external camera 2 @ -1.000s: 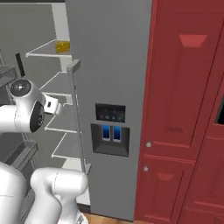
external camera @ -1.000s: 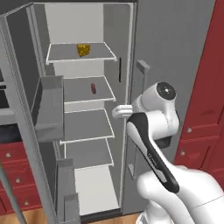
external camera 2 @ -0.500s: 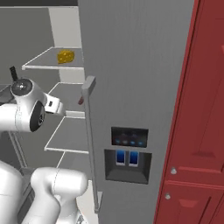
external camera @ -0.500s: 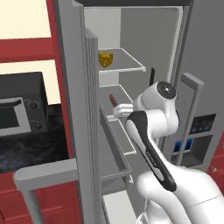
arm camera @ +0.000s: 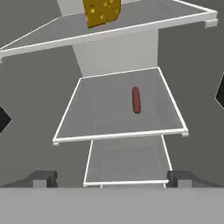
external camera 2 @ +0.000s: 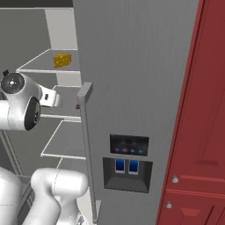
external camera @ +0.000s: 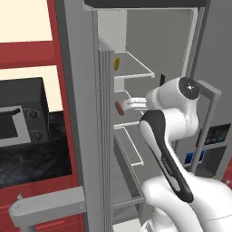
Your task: Retrieve the sausage and cheese from the fridge and place them on the cutting board on the counter.
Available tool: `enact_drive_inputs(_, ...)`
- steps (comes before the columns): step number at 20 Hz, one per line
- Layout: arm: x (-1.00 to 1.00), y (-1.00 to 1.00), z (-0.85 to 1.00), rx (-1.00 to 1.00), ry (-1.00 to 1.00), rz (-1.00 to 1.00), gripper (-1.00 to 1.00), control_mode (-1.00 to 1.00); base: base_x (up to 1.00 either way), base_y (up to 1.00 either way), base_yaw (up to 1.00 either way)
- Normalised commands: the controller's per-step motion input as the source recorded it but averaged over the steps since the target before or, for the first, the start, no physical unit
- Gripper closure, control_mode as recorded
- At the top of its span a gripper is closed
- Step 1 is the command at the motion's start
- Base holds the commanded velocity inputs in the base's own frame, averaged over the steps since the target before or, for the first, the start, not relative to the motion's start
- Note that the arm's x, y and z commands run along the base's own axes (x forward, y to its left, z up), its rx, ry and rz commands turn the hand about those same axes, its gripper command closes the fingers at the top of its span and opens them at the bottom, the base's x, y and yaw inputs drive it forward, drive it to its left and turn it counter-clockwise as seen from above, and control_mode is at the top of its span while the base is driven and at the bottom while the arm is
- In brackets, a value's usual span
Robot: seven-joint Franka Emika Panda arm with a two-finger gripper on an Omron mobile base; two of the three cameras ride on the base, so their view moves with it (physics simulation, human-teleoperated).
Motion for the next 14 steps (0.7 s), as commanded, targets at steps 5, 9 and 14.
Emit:
enact_drive_inputs(5,-0.03,0.0,0.98,0.0,-0.2,0.0,-1.0,-1.0,0.0,0.0,0.0)
enact_drive_inputs(9,0.16,0.01,0.88,0.0,-0.16,-0.02,-1.0,-1.0,0.0,0.0,0.0)
enact_drive_inputs(14,0.42,0.28,0.62,-0.04,-0.04,-0.1,-1.0,-1.0,0.0,0.0,0.0)
